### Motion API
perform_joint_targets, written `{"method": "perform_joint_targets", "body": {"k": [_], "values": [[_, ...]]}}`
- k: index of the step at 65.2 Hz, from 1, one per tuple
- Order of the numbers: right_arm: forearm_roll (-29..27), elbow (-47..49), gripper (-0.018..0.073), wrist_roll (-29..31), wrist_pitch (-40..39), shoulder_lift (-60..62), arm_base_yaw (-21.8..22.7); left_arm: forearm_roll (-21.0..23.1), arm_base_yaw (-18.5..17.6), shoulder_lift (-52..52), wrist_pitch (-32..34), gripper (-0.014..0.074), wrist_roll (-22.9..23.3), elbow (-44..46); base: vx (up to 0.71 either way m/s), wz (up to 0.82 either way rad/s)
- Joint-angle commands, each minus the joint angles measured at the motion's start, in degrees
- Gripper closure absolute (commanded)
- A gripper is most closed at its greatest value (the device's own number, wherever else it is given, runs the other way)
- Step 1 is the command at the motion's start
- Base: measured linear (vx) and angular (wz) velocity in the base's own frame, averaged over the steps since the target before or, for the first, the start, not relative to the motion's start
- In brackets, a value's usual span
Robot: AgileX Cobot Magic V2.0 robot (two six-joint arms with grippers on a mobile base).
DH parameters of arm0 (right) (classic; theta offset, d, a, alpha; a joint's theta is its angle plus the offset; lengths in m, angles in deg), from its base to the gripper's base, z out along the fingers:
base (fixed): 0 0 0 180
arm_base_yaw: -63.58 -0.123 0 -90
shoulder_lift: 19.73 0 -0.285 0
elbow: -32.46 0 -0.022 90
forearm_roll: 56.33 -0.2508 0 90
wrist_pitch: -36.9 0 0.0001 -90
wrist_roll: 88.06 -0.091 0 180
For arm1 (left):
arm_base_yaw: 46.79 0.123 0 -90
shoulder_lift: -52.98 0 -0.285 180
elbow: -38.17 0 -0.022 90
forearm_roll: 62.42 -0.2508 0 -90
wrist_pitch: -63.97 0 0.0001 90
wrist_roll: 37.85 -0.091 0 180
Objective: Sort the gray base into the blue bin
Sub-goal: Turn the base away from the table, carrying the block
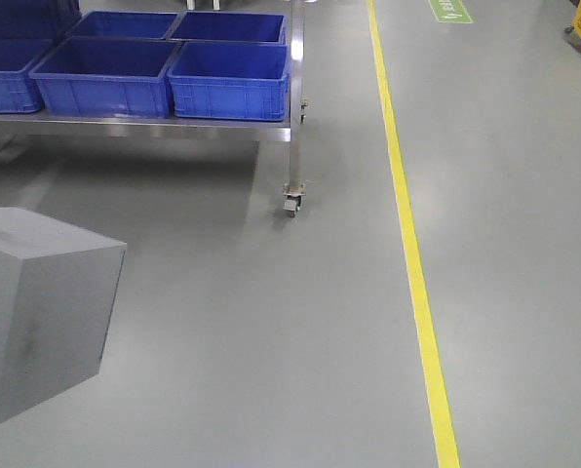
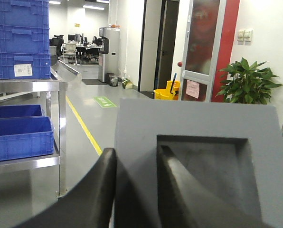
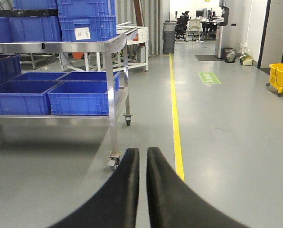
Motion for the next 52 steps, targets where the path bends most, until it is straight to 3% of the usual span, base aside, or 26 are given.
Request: {"method": "perform_joint_targets", "body": {"k": [1,31,52], "values": [[0.37,0.22,0.0564,0.38,-4.55,0.50,0.21,0.90,-0.36,0.45,5.71,0.0601,0.40,1.67,0.33,-0.04],[0.37,0.22,0.0564,0.38,-4.55,0.50,0.21,0.90,-0.36,0.45,5.66,0.0601,0.40,1.67,0.33,-0.02],[0.37,0.22,0.0564,0.38,-4.55,0.50,0.21,0.90,-0.36,0.45,5.66,0.0601,0.40,1.67,0.27,0.29]]}}
